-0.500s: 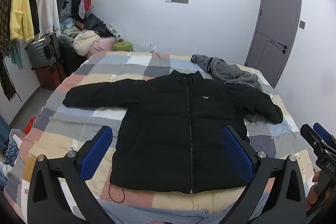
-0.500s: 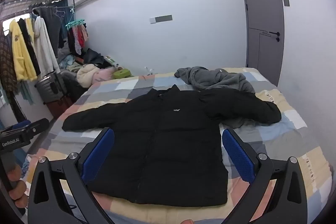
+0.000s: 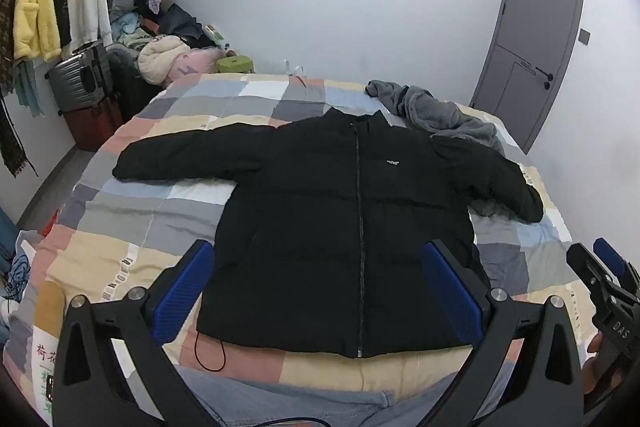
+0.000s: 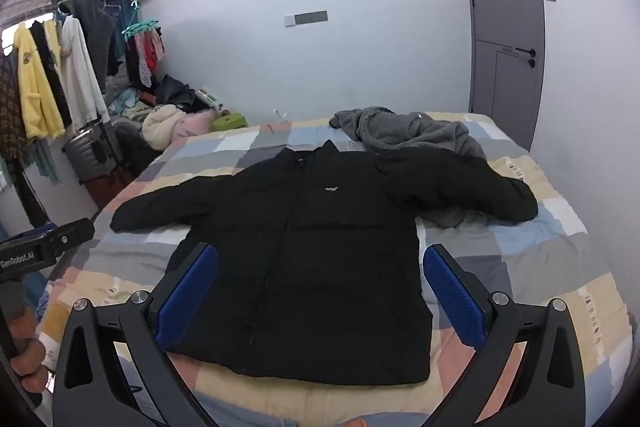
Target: Fold large clothes
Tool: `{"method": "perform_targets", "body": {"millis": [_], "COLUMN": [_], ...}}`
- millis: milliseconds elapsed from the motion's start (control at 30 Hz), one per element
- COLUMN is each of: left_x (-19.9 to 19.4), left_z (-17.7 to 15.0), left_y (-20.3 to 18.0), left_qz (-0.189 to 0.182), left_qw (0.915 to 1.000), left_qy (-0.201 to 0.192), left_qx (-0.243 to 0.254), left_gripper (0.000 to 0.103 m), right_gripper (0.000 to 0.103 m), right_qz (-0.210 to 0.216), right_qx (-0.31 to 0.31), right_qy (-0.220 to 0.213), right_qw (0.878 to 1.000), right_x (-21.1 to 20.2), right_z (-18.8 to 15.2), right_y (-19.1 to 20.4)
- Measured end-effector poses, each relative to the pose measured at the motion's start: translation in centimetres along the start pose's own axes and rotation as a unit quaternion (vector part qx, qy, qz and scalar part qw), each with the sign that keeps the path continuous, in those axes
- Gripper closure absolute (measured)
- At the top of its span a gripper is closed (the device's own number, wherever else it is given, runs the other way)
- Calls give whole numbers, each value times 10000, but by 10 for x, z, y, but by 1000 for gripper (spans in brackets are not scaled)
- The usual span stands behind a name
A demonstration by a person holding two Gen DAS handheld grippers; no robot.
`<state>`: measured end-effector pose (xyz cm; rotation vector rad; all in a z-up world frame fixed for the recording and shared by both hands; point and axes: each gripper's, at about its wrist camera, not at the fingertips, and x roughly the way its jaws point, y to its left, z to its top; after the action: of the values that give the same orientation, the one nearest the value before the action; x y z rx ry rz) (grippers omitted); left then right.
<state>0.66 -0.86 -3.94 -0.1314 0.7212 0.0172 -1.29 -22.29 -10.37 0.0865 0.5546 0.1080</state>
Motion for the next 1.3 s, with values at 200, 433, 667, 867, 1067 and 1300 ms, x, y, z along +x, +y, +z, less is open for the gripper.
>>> {"method": "perform_targets", "body": {"millis": [200,433,667,867,1067,1300], "left_x": [6,11,20,22,25,29], "left_z": [6,2,-1,0,2,1], "left_y": [-2,-7,-7,-7,-2,-4], "left_qz": [-62,-86,-67,-105,-84,-107], "left_qw": [9999,9998,9998,9996,9995,9995], "left_qy": [85,90,144,197,244,283], "left_qx": [72,142,112,150,158,130], "left_gripper": [0,0,0,0,0,0], "right_gripper": [0,0,0,0,0,0], "right_qz": [-6,55,-23,-160,-244,-247], "right_qx": [-15,16,-23,75,155,233], "right_qy": [19,175,244,212,170,246], "right_qw": [10000,9998,9997,9996,9994,9991], "right_x": [9,25,29,29,24,28], "right_z": [3,-9,-16,-15,-19,-22], "right_y": [-6,-7,-6,-10,-12,-16]}}
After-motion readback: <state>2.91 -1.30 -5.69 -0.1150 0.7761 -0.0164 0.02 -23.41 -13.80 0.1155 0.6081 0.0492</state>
